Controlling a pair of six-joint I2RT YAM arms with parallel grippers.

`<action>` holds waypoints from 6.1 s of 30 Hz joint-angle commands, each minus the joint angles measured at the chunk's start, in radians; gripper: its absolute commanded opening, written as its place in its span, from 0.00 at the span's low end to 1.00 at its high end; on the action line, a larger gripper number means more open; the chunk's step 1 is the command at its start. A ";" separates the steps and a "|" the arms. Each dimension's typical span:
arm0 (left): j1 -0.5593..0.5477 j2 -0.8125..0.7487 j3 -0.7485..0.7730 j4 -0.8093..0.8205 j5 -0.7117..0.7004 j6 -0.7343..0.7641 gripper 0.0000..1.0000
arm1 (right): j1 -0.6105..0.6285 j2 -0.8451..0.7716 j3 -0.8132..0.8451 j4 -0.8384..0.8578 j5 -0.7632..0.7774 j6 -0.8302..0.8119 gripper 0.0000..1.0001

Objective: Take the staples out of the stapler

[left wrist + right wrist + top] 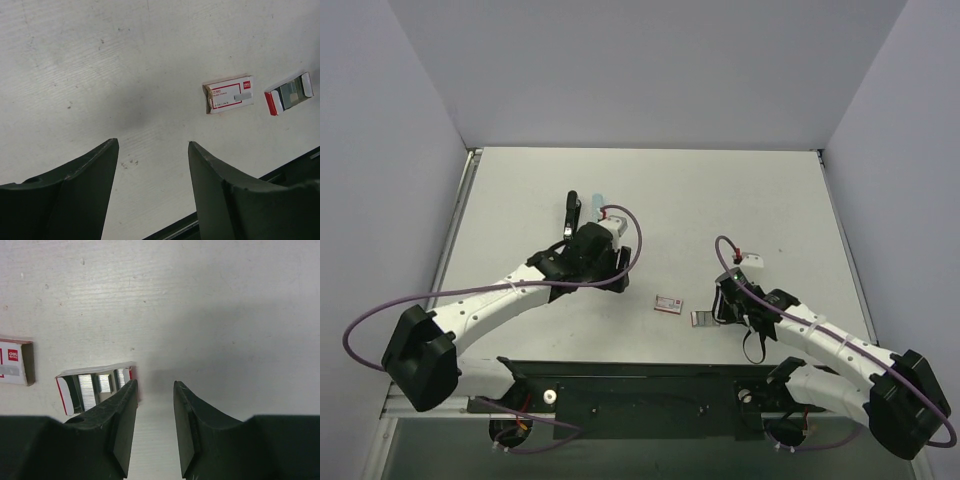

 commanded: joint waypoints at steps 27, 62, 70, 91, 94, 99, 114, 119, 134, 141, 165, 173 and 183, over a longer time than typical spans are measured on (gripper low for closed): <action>-0.064 0.207 -0.019 0.291 -0.040 -0.102 0.49 | -0.048 0.078 -0.035 0.077 -0.149 0.009 0.21; -0.071 0.256 -0.044 0.336 -0.029 -0.106 0.46 | -0.015 0.193 0.017 0.067 -0.155 0.009 0.00; -0.085 0.267 -0.056 0.333 -0.026 -0.109 0.46 | 0.009 0.222 0.037 0.064 -0.131 0.038 0.00; -0.096 0.405 -0.029 0.377 0.034 -0.109 0.43 | 0.031 0.310 0.097 0.081 -0.075 0.089 0.00; -0.096 0.416 -0.026 0.382 0.040 -0.109 0.43 | 0.032 0.320 0.105 0.089 -0.075 0.089 0.00; -0.099 0.425 -0.022 0.380 0.046 -0.108 0.43 | 0.032 0.336 0.114 0.100 -0.075 0.087 0.00; -0.137 0.442 -0.029 0.379 0.046 -0.119 0.39 | 0.032 0.354 0.120 0.116 -0.057 0.099 0.00; -0.143 0.447 -0.032 0.380 0.046 -0.122 0.38 | 0.032 0.371 0.126 0.129 -0.059 0.099 0.00; -0.152 0.453 -0.030 0.380 0.046 -0.122 0.37 | 0.038 0.409 0.151 0.152 -0.069 0.082 0.00; -0.156 0.454 -0.026 0.379 0.046 -0.122 0.37 | 0.072 0.439 0.171 0.162 -0.078 0.058 0.00; -0.166 0.454 -0.032 0.383 0.046 -0.128 0.36 | 0.097 0.485 0.229 0.193 -0.094 0.052 0.00; -0.168 0.457 -0.032 0.388 0.046 -0.131 0.36 | 0.090 0.411 0.211 0.162 -0.068 0.061 0.14; -0.168 0.456 -0.024 0.380 0.046 -0.129 0.36 | 0.057 0.290 0.155 0.141 -0.049 0.078 0.22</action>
